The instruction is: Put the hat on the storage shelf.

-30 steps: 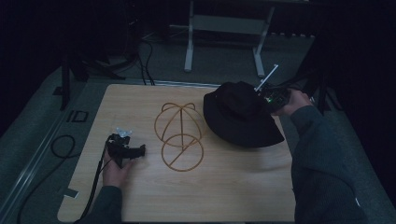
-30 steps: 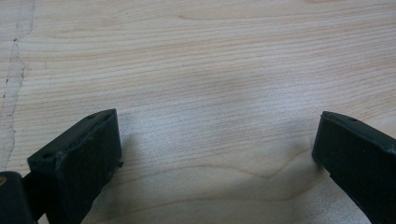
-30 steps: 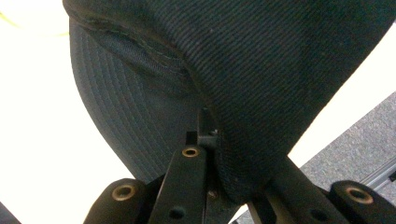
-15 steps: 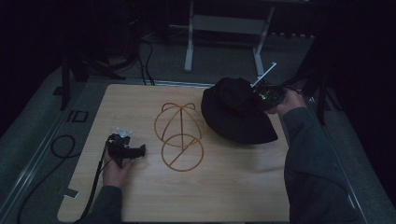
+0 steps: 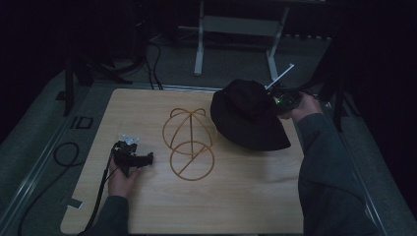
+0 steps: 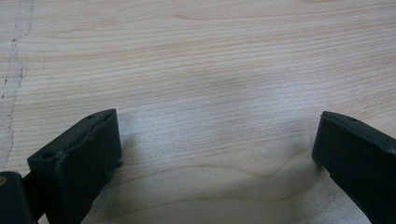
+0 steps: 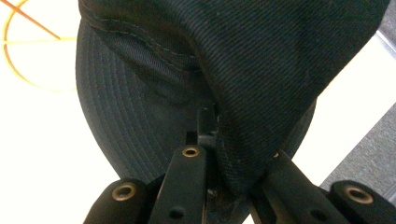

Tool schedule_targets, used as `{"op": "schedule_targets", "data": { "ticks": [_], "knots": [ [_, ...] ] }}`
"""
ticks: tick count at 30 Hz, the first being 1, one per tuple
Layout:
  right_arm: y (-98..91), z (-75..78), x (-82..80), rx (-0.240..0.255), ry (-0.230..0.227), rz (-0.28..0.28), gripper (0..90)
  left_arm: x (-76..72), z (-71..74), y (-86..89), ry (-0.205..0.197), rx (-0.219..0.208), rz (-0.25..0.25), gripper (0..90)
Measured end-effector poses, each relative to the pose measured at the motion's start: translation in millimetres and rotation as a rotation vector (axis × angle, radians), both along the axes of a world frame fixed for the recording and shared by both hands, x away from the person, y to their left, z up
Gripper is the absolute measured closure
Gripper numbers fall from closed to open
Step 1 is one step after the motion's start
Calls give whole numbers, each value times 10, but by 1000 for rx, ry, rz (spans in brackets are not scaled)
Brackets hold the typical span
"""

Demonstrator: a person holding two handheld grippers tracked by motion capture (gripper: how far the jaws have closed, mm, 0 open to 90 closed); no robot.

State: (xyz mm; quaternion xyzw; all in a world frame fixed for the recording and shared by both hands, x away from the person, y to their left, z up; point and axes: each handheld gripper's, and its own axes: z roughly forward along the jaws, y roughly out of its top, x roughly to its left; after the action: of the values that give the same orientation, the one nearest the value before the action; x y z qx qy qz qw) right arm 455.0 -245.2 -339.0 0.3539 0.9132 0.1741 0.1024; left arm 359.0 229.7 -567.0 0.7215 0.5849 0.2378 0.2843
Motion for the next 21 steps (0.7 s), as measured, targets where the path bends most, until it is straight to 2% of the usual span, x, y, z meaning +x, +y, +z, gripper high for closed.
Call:
{"op": "schedule_targets", "data": {
  "ticks": [9,21],
  "knots": [
    [-43,133,-45,49,-24,10,875,-1,0,-2,0,-1,0,15],
    [-69,346,-106,33,-48,40,875,-1,0,-1,1,1,-1,15]
  ]
}}
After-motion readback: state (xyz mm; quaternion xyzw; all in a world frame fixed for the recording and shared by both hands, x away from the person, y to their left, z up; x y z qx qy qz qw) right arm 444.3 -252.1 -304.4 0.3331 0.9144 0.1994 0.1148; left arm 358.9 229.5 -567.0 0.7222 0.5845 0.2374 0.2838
